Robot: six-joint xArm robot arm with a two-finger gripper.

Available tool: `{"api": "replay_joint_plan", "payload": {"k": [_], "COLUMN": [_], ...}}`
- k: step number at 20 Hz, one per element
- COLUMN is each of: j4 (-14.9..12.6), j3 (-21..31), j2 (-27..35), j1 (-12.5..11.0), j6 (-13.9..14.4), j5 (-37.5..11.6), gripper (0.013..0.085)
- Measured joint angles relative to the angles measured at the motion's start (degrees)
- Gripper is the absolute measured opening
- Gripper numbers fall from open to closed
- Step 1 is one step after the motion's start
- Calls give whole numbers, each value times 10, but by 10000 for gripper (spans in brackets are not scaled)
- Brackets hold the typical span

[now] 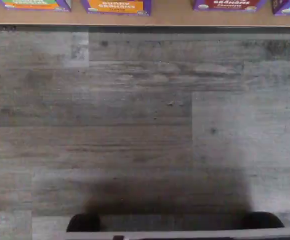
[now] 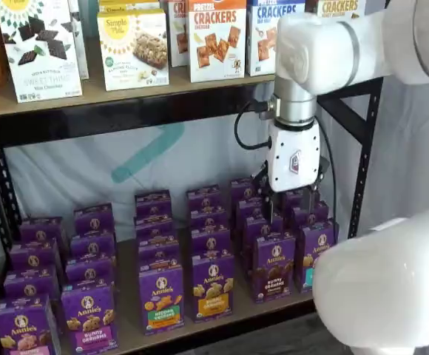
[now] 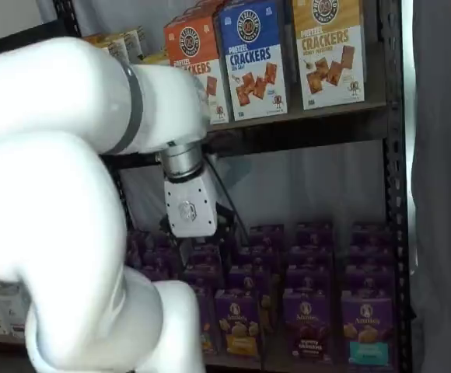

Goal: Pick up the purple box with a brown patch in the center, on the bottom shelf, the fifth box from the left

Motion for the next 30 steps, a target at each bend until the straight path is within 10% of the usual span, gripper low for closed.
{"api": "replay_joint_plan", "payload": {"k": [30], "j4": [12], "j3": [-14], "j2": [348], "j1": [-89], "j6": [-95], "j5": [-339], "gripper": [850]}}
